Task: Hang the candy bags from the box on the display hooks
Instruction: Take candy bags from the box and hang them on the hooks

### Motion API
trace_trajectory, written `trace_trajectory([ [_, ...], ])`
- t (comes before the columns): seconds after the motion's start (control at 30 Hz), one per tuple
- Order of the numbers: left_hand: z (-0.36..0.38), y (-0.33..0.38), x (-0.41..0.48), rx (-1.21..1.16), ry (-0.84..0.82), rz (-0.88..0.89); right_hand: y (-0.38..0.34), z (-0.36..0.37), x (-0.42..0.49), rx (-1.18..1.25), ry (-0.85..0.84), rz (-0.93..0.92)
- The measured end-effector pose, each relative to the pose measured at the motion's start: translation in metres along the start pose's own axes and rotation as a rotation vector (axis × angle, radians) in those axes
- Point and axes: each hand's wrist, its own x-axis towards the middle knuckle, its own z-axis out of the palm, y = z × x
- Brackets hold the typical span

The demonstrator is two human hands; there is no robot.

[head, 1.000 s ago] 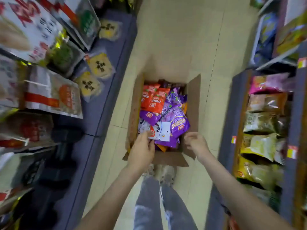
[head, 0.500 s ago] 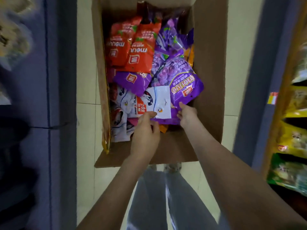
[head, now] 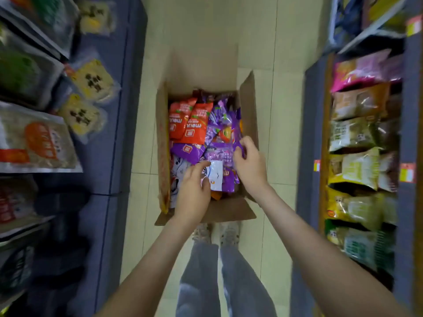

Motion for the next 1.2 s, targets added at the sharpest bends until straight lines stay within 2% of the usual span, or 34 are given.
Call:
trace_trajectory([
  [0.17,-0.087,0.089,-0.045,-0.107,0.12,0.114,-0.124,-0.095,-0.057,-0.105,-0.201,-0.247],
  [0.3,-0.158,0.151,-0.098,-0.438,0.198,0.194,-0.222,-0.139,-0.104,0.042,-0.291,-0.401],
  [0.43,-0.229,0.18,-0.155,-0.737,0.392,0.192,-0.322,-0.158,-0.153,0.189,-0.393,-0.613],
  [0.6,-0.318,0.197,-0.233,-0.868,0.614,0.265,-0.421,-0.145,-0.213,0.353,-0.505,-0.779],
  [0.8,-0.406,0.19,-0.327,-0.94,0.908,0.371,-0.508,-0.096,-0.292,0.528,-0.695,-0.788],
  [0.97,-0.473,0.174,-0.405,-0.936,1.141,0.434,-0.553,-0.038,-0.373,0.657,-1.021,-0.656],
  [1.2,-0.55,0.14,-0.477,-0.784,1.353,0.406,-0.612,0.017,-0.469,0.764,-1.063,-0.69],
])
